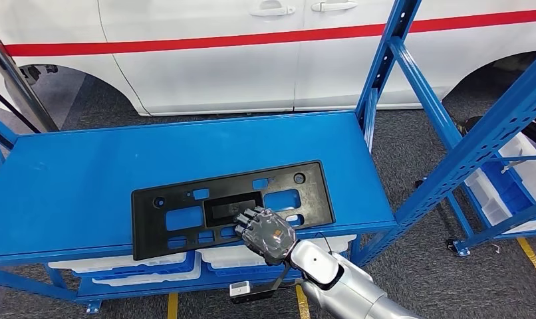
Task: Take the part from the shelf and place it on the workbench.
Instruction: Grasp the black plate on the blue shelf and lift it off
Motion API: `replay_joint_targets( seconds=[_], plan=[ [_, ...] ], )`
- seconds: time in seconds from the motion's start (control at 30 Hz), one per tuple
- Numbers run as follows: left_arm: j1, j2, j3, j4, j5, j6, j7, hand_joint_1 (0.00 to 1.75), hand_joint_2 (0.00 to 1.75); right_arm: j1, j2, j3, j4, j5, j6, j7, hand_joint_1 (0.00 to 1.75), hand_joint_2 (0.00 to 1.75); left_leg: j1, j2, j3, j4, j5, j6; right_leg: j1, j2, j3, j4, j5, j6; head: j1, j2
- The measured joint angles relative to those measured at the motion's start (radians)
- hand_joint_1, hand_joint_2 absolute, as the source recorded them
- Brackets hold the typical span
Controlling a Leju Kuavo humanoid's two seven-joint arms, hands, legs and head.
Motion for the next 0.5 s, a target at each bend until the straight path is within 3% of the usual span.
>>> replay_joint_targets(
  seconds=[0.03, 0.07, 0.5],
  plan=[
    [0.0, 0.0, 0.0, 0.0, 0.0, 0.0, 0.0, 0.0, 0.0, 0.001, -0.001, 0.0, -0.001, 0.0, 0.0, 0.0, 0.3, 1.75, 0.0, 0.0, 0.0, 0.0, 0.0, 0.0, 0.0, 0.0, 0.0, 0.0, 0.0, 0.0, 0.0, 0.0],
    [0.001, 0.0, 0.0, 0.0, 0.0, 0.0, 0.0, 0.0, 0.0, 0.002, -0.002, 0.0, -0.001, -0.001, -0.001, 0.0, 0.01, 1.75, 0.0, 0.0, 0.0, 0.0, 0.0, 0.0, 0.0, 0.0, 0.0, 0.0, 0.0, 0.0, 0.0, 0.0],
    [0.004, -0.002, 0.0, 0.0, -0.008, 0.002, 0.0, 0.0, 0.0, 0.027, -0.013, 0.0, -0.034, 0.008, -0.018, 0.012, 0.0, 1.75, 0.0, 0.0, 0.0, 0.0, 0.0, -0.001, 0.0, 0.0, 0.0, 0.0, 0.0, 0.0, 0.0, 0.0]
  ],
)
